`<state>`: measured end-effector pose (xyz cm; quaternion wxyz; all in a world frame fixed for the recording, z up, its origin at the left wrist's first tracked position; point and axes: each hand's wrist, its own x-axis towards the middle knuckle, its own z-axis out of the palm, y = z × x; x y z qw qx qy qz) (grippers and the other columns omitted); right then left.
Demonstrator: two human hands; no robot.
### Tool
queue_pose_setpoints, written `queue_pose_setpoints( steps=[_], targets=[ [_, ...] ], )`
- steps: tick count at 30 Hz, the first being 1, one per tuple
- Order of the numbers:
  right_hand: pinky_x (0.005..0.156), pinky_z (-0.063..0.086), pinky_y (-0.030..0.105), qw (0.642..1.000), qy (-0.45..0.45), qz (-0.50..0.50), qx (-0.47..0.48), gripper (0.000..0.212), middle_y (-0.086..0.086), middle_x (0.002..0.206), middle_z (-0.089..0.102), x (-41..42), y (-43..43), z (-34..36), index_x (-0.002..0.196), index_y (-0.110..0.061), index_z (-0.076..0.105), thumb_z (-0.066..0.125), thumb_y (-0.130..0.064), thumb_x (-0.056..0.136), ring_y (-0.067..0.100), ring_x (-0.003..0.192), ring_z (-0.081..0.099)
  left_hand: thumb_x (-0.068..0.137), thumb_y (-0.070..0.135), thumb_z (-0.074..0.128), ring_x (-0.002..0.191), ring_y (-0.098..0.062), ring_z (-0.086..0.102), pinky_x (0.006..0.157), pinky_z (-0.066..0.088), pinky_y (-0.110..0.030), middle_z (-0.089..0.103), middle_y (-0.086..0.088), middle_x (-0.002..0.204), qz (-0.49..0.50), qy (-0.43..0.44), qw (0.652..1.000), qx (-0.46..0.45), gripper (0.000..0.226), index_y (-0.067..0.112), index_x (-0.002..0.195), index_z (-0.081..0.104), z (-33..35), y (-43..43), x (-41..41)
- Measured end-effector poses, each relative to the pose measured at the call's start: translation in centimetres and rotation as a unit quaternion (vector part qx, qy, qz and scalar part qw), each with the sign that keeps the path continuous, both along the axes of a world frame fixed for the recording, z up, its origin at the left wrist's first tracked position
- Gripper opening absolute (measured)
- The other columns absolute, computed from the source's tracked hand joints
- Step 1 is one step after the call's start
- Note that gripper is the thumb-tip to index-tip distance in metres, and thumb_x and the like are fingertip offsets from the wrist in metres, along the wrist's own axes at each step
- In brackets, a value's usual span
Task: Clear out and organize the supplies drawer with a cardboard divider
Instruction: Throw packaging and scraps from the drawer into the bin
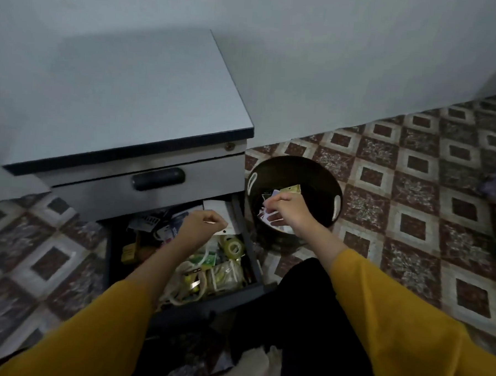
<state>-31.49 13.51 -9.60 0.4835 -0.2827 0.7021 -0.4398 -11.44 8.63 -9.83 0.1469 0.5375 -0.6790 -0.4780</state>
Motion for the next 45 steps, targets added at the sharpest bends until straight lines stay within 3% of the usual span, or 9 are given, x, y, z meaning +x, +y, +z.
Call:
queue_pose_setpoints(
  steps=[5, 9, 12, 17, 23, 26, 30, 37, 45],
  targets=[
    [0.050, 0.047, 0.025, 0.999, -0.008, 0.045, 0.010, 0.020, 0.007, 0.066, 0.057, 5.6, -0.2, -0.6, 0.072, -0.010, 0.061, 0.057, -0.004, 0.090, 0.016, 0.052, 0.054, 0.086, 0.018, 0.065, 0.064, -0.012, 0.053, 0.063, 0.044, -0.025, 0.061, 0.005, 0.068, 0.069, -0.021, 0.997, 0.014, 0.015, 0.016, 0.072, 0.067, -0.9, 1.2, 7.2],
    [0.049, 0.047, 0.024, 0.997, -0.014, 0.069, 0.032, 0.015, 0.008, 0.066, 0.059, 8.9, -1.0, -2.0, 0.073, -0.007, 0.063, 0.062, -0.008, 0.088, 0.014, 0.046, 0.053, 0.088, 0.022, 0.064, 0.075, -0.028, 0.064, 0.075, 0.056, -0.045, 0.067, -0.012, 0.080, 0.138, -0.021, 0.989, 0.055, 0.025, 0.023, 0.064, 0.071, -2.3, 1.4, 12.1],
    [0.045, 0.043, 0.022, 0.997, -0.011, 0.064, 0.051, 0.027, 0.006, 0.060, 0.061, 10.9, -1.6, -3.2, 0.067, -0.003, 0.064, 0.063, -0.019, 0.088, 0.012, 0.040, 0.052, 0.092, 0.014, 0.057, 0.065, -0.013, 0.065, 0.058, 0.051, -0.020, 0.064, -0.006, 0.074, 0.165, -0.036, 0.984, 0.062, 0.018, 0.008, 0.083, 0.070, -3.4, 1.4, 14.5],
    [0.052, 0.047, 0.025, 0.991, 0.077, 0.058, 0.088, 0.038, 0.005, 0.044, 0.055, 12.8, -2.9, -5.5, 0.045, -0.005, 0.059, 0.062, -0.007, 0.083, 0.017, 0.045, 0.053, 0.093, 0.022, 0.055, 0.066, -0.015, 0.052, 0.059, 0.040, -0.026, 0.062, -0.009, 0.084, 0.164, -0.074, 0.979, 0.096, 0.027, 0.007, 0.113, 0.066, -5.5, 0.5, 16.7],
    [0.068, 0.052, 0.032, 0.980, 0.129, 0.060, 0.137, 0.017, 0.011, 0.075, 0.065, 13.3, -5.1, -7.8, 0.072, -0.003, 0.065, 0.076, -0.015, 0.075, 0.021, 0.070, 0.061, 0.093, 0.023, 0.055, 0.078, -0.012, 0.054, 0.066, 0.042, -0.023, 0.063, -0.008, 0.106, 0.148, -0.095, 0.978, 0.115, 0.033, 0.008, 0.121, 0.061, -7.4, -1.2, 16.3],
    [0.066, 0.046, 0.025, 0.972, 0.169, 0.061, 0.154, 0.021, 0.007, 0.078, 0.061, 13.4, -6.1, -8.4, 0.086, 0.000, 0.067, 0.074, -0.019, 0.078, 0.018, 0.075, 0.057, 0.093, 0.022, 0.056, 0.069, -0.007, 0.055, 0.057, 0.043, -0.014, 0.063, -0.002, 0.092, 0.122, -0.092, 0.981, 0.116, 0.028, 0.013, 0.118, 0.060, -7.8, -1.5, 15.3],
    [0.046, 0.038, 0.020, 0.957, 0.193, 0.110, 0.184, 0.030, 0.001, 0.060, 0.053, 14.2, -7.0, -9.3, 0.067, -0.007, 0.059, 0.073, -0.030, 0.080, 0.013, 0.054, 0.051, 0.088, 0.021, 0.056, 0.101, -0.031, 0.060, 0.082, 0.047, -0.031, 0.064, -0.015, 0.111, 0.088, -0.081, 0.984, 0.131, 0.035, 0.014, 0.123, 0.058, -8.4, -1.6, 13.5],
    [0.043, 0.028, 0.021, 0.946, 0.220, 0.150, 0.183, 0.037, -0.001, 0.058, 0.049, 14.9, -8.0, -10.1, 0.058, -0.015, 0.049, 0.070, -0.035, 0.081, 0.010, 0.051, 0.045, 0.087, 0.015, 0.056, 0.086, -0.018, 0.054, 0.060, 0.038, -0.019, 0.058, -0.001, 0.091, 0.063, -0.077, 0.989, 0.112, 0.006, 0.012, 0.092, 0.056, -9.3, -2.9, 11.3],
    [0.044, 0.033, 0.016, 0.948, 0.216, 0.155, 0.177, 0.008, 0.002, 0.078, 0.063, 14.8, -8.6, -11.0, 0.084, -0.007, 0.069, 0.072, -0.009, 0.077, 0.015, 0.072, 0.059, 0.096, 0.032, 0.048, 0.134, -0.028, 0.033, 0.110, 0.029, -0.040, 0.044, -0.008, 0.140, 0.011, -0.117, 0.987, 0.113, 0.039, 0.016, 0.132, 0.051, -9.8, -4.3, 9.5]
  ],
)
